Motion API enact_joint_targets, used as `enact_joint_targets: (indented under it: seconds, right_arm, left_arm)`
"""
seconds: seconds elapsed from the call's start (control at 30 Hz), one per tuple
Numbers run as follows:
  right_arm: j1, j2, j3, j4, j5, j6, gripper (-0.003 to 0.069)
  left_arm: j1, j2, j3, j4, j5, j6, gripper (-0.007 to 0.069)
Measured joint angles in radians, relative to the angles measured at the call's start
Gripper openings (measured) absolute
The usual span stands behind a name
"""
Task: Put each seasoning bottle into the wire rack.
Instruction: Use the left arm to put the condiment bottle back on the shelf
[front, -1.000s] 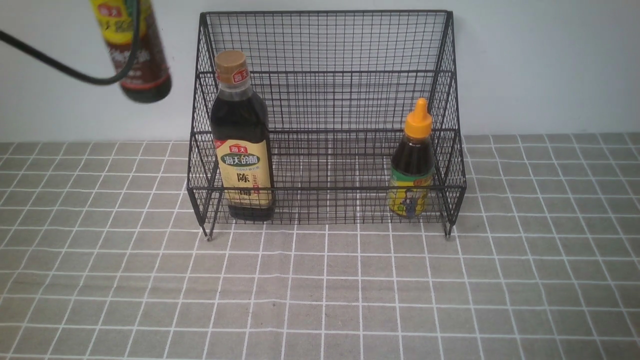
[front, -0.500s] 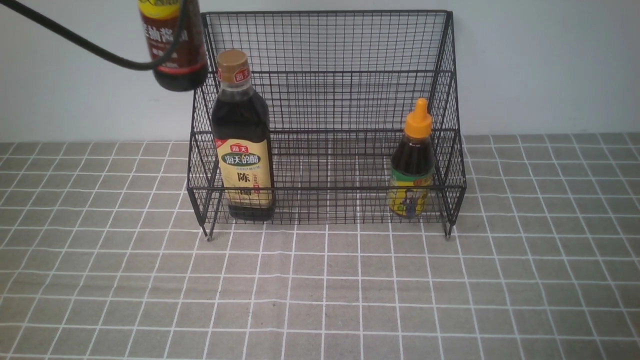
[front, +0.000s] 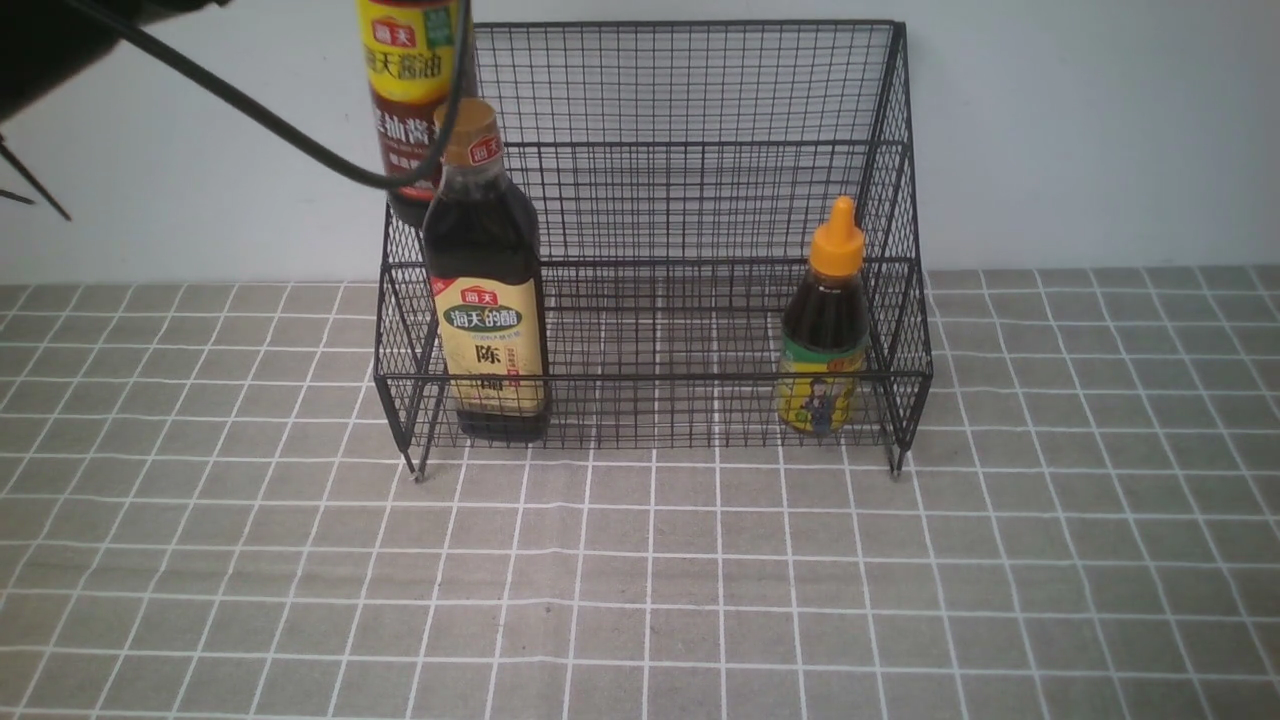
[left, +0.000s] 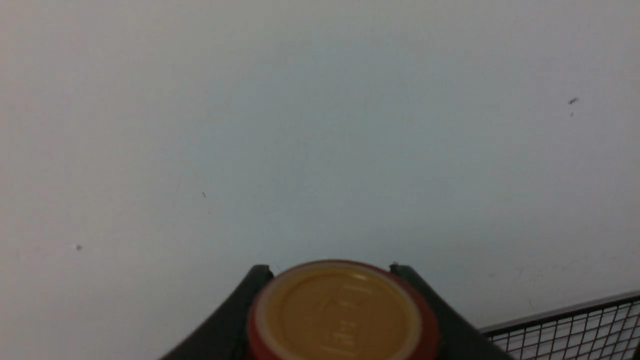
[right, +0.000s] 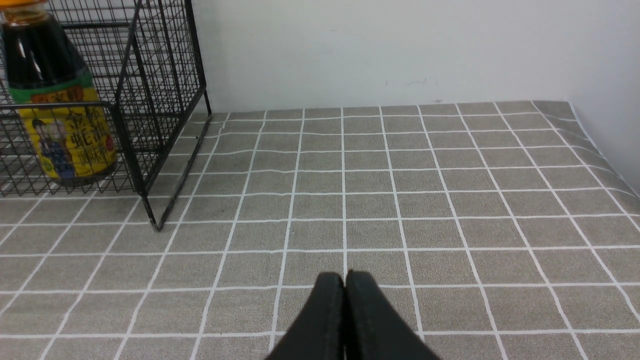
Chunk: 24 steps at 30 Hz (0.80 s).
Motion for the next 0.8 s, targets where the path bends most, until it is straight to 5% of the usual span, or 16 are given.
enact_joint_targets:
  seconds: [0.8]
  right_arm:
    - [0.000, 0.000, 0.000, 0.000, 0.000, 0.000, -0.0012]
  left_arm:
    - [-0.023, 0.118, 0.001, 0.002, 0.215, -0.001, 0.0260]
